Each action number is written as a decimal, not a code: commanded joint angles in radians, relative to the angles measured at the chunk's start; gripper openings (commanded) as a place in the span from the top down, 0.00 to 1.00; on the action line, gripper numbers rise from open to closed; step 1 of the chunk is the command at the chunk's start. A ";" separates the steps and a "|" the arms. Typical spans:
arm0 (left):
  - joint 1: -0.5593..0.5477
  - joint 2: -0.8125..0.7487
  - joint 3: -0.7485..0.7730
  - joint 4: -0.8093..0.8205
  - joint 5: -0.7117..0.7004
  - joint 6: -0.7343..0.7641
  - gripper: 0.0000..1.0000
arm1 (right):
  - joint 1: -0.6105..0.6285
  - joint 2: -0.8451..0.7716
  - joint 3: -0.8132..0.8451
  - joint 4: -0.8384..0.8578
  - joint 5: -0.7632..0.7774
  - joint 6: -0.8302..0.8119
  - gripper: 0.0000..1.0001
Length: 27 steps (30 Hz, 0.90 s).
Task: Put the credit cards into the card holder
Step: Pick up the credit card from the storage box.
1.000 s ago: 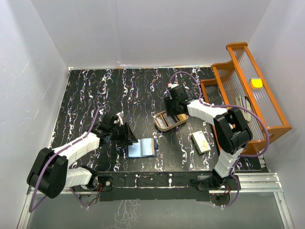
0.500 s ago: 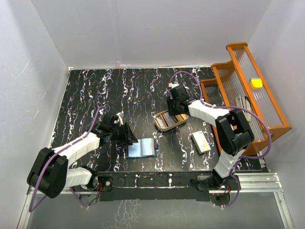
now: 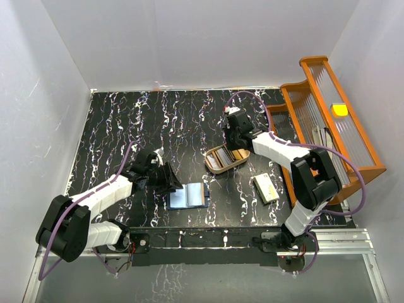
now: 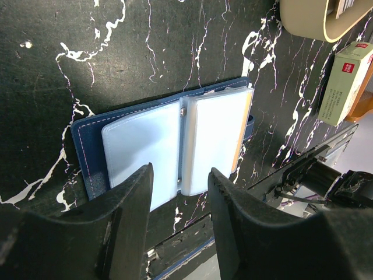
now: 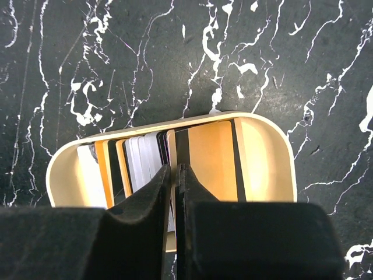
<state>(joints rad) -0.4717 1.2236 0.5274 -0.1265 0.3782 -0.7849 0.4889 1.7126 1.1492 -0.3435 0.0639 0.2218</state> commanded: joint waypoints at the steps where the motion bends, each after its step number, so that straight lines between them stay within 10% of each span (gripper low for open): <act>1: -0.003 0.003 -0.004 0.005 0.016 0.004 0.59 | 0.005 -0.063 0.017 -0.002 -0.001 0.004 1.00; 27: -0.004 -0.134 0.022 -0.027 -0.024 -0.070 0.59 | 0.006 -0.220 0.043 -0.157 0.165 0.019 1.00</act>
<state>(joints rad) -0.4717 1.1378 0.5274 -0.1364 0.3573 -0.8280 0.4908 1.5524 1.1744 -0.5156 0.2134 0.2344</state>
